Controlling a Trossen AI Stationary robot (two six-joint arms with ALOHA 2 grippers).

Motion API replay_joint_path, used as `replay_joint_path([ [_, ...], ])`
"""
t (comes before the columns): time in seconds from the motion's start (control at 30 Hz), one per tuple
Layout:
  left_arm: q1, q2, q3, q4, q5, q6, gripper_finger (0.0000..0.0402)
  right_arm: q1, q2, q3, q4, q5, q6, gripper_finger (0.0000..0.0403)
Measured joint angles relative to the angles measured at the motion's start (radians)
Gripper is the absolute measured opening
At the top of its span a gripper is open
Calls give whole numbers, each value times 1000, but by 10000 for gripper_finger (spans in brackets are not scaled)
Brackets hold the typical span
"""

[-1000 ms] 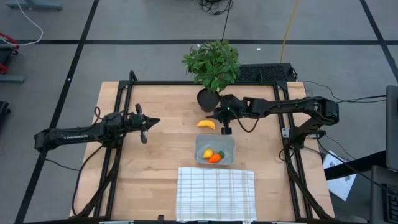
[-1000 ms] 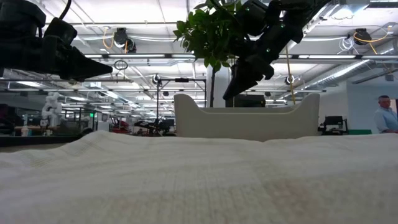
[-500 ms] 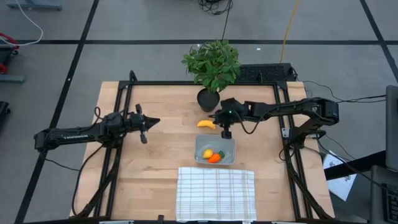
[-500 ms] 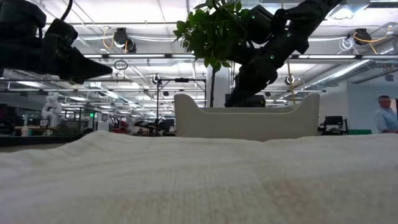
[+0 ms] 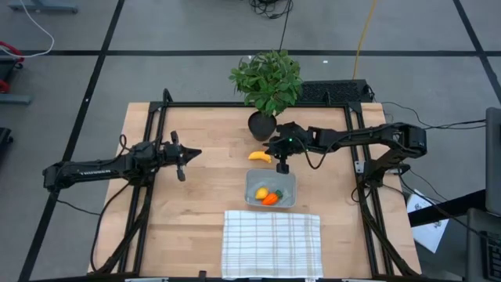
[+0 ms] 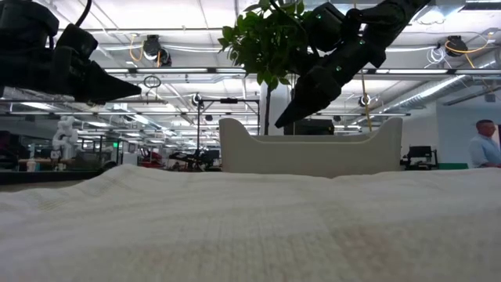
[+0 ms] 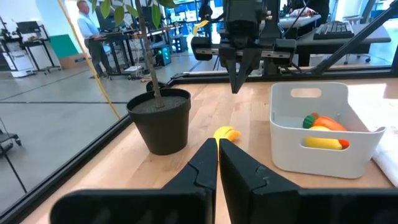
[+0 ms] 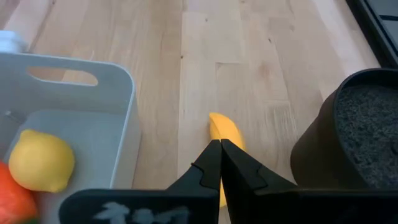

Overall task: Pick and placing Produce into tupperware
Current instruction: Put the yellow banana into the gray bin

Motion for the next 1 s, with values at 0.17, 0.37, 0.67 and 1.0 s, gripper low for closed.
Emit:
replay_joint_path([
  [0.17, 0, 0, 0, -2, 0, -72, 21, 0, 0, 0, 47, 0, 22, 0],
  [0.37, 0, 59, 23, -82, -60, -176, 21, 48, -32, 0, 110, -3, 32, 0],
  [0.67, 0, 324, 202, -114, -96, -170, 21, 159, -194, 0, 152, -3, 19, 0],
  [1.0, 0, 733, 519, -245, -96, -126, 21, 274, -423, -6, 108, 99, 96, 0],
])
